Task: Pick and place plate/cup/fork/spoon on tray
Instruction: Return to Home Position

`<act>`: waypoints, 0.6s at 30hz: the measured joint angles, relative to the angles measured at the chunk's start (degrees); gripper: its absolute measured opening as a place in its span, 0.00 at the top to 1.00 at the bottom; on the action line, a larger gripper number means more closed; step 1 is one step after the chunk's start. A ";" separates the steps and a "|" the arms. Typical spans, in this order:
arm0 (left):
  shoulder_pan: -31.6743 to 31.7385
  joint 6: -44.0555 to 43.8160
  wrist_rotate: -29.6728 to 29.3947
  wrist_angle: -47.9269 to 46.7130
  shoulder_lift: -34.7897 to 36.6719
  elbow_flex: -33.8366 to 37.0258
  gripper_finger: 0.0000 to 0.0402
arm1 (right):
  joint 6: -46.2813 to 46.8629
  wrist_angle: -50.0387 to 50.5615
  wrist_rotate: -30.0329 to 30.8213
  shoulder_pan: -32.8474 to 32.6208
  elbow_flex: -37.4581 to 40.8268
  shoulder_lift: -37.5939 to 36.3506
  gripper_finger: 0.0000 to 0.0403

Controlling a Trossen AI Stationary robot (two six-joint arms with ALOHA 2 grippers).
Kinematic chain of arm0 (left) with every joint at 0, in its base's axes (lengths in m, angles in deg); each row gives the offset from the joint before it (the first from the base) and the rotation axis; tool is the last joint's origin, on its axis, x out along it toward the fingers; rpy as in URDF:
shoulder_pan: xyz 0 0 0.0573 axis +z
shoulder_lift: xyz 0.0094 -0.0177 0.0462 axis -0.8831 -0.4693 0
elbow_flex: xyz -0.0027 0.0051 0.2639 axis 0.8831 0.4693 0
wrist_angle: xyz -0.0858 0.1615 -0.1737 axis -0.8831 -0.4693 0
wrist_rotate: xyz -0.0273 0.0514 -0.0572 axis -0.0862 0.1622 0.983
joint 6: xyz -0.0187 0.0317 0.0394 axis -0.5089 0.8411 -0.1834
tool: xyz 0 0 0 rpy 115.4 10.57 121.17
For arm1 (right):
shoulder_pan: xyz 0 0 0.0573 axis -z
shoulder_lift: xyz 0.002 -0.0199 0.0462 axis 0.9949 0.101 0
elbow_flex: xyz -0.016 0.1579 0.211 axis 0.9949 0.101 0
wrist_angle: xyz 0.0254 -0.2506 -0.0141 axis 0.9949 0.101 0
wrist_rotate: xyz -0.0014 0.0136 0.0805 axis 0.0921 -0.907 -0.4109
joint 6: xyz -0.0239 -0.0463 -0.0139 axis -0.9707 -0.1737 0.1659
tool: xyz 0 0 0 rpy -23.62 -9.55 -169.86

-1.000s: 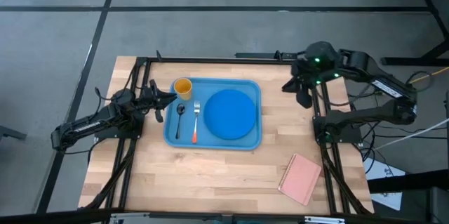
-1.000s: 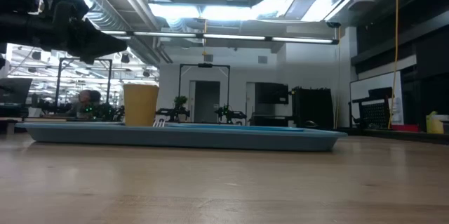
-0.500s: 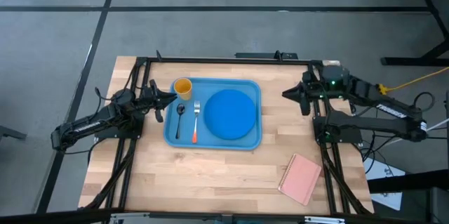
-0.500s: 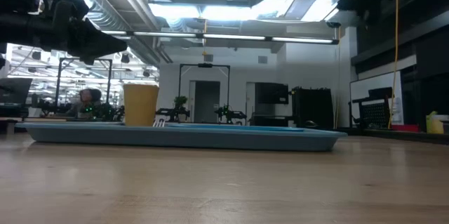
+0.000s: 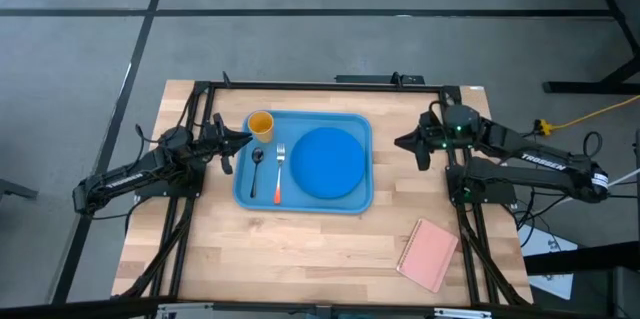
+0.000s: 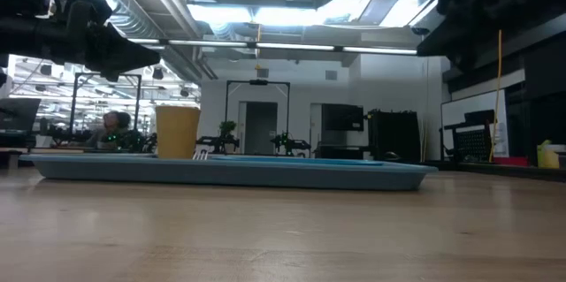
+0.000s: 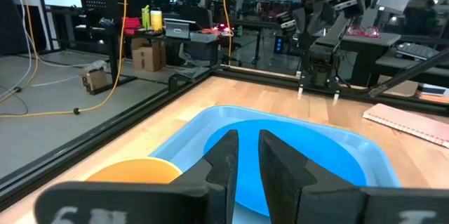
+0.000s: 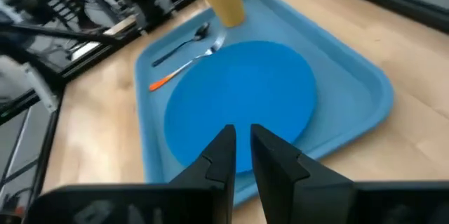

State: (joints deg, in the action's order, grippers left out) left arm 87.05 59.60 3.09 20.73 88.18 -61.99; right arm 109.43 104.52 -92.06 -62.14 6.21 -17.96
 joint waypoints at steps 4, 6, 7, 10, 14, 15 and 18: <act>0.02 0.06 0.00 0.00 0.00 0.00 0.87 | -2.93 0.28 -5.44 0.00 0.00 -0.02 0.87; 0.02 0.08 -0.13 0.00 0.00 0.00 0.87 | -3.13 0.19 -5.96 -0.04 0.00 -0.03 0.87; 0.02 0.08 -0.13 -0.01 0.00 0.00 0.87 | -3.88 0.28 -5.72 -0.04 0.00 -0.14 0.87; 0.02 -0.51 0.16 -0.01 -0.02 0.00 0.87 | -4.51 0.20 -4.70 -0.37 0.32 -0.54 0.87; -1.41 -1.75 2.14 0.22 -1.72 0.00 0.87 | -4.18 -0.38 -2.55 -1.89 3.11 -2.04 0.87; -2.11 -1.77 2.01 0.22 -2.45 0.01 0.87 | -4.18 -0.44 -2.21 -2.30 4.11 -2.53 0.87; -3.97 -4.24 1.00 0.13 -4.74 0.01 0.87 | -4.13 -1.80 -1.48 -2.94 6.90 -4.05 0.87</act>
State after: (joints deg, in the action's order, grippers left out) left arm 83.08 55.36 4.08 20.87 83.44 -61.98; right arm 105.29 102.72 -93.54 -65.08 13.11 -22.01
